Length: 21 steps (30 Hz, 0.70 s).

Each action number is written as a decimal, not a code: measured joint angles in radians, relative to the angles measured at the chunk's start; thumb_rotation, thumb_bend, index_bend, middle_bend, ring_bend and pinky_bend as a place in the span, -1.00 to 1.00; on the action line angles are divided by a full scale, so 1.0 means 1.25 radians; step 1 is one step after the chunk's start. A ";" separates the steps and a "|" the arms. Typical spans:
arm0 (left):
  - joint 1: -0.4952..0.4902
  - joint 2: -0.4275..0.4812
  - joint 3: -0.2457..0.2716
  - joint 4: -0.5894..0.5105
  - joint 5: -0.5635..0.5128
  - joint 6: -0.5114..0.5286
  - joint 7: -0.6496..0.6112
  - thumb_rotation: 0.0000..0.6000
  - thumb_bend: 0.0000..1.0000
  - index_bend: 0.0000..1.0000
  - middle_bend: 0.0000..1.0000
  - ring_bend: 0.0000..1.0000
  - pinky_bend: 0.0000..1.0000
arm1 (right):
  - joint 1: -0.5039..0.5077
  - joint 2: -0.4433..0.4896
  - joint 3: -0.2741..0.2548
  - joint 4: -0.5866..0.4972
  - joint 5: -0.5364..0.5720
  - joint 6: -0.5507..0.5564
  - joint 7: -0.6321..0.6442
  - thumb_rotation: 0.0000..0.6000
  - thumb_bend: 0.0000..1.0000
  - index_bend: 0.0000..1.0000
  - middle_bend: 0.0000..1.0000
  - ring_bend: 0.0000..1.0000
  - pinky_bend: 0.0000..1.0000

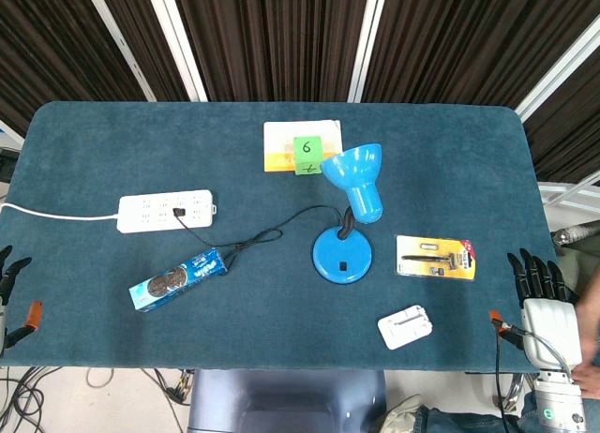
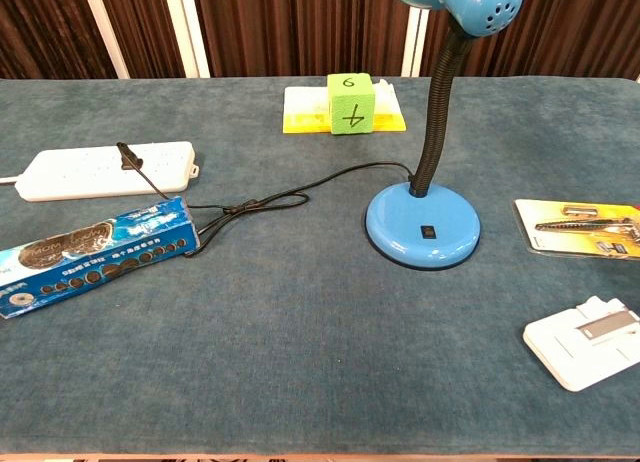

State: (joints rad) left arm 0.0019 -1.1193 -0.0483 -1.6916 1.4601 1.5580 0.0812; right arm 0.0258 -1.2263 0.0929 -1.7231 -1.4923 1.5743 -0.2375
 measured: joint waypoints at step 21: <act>0.001 0.001 0.002 -0.001 0.002 0.000 -0.001 1.00 -0.16 -0.68 -1.00 -1.00 -1.00 | -0.002 0.001 -0.003 -0.007 -0.002 0.001 0.001 1.00 -0.39 -1.00 -0.94 -0.91 -1.00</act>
State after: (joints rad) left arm 0.0033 -1.1177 -0.0458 -1.6934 1.4622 1.5579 0.0804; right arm 0.0238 -1.2248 0.0897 -1.7314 -1.4949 1.5757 -0.2366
